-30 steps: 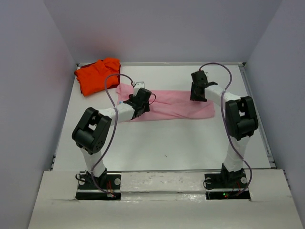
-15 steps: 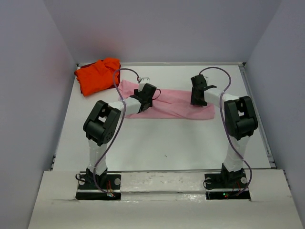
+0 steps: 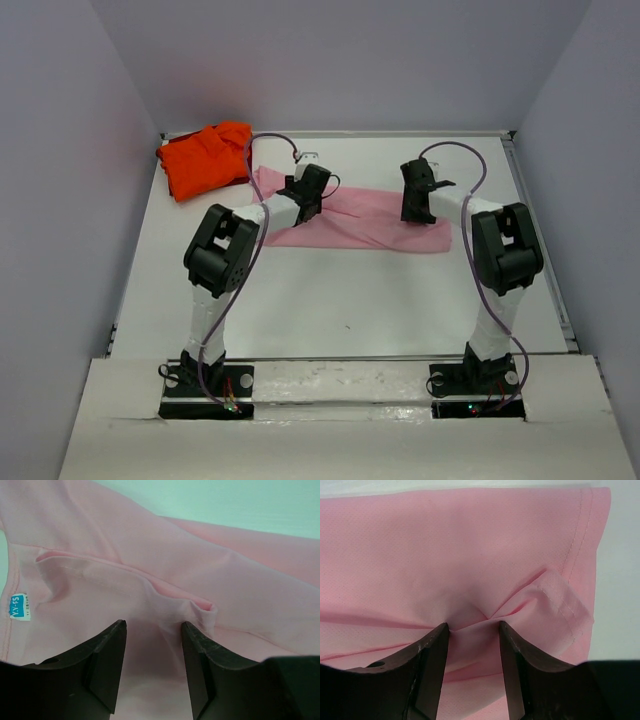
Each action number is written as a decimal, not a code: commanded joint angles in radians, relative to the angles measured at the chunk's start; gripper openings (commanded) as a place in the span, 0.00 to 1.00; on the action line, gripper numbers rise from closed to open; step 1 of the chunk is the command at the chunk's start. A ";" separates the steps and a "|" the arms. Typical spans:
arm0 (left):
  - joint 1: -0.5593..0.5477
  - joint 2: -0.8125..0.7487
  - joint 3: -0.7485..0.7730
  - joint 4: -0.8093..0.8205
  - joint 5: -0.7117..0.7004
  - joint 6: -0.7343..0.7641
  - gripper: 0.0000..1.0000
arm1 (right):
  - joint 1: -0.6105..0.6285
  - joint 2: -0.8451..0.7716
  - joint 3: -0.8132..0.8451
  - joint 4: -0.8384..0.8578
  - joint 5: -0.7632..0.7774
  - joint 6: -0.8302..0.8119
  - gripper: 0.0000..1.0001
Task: Fold and stack the t-shirts
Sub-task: Smooth out the rectangle-folded T-shirt at the center of the board.
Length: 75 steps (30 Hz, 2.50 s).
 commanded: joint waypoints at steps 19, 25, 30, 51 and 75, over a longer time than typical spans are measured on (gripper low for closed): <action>0.016 -0.250 0.092 -0.106 -0.038 0.107 0.58 | 0.004 -0.182 -0.013 -0.106 0.109 -0.011 0.51; 0.020 -0.449 0.065 -0.128 0.043 0.118 0.59 | 0.004 -0.139 -0.030 -0.110 0.136 -0.015 0.51; 0.017 -0.577 -0.101 -0.003 0.072 0.115 0.60 | 0.004 -0.096 -0.013 -0.133 0.199 -0.024 0.51; 0.014 -0.637 -0.105 -0.001 0.109 0.119 0.61 | 0.004 -0.038 0.042 -0.163 0.271 -0.021 0.00; 0.014 -0.634 -0.115 -0.003 0.104 0.135 0.61 | 0.004 0.140 0.248 -0.189 0.291 -0.066 0.00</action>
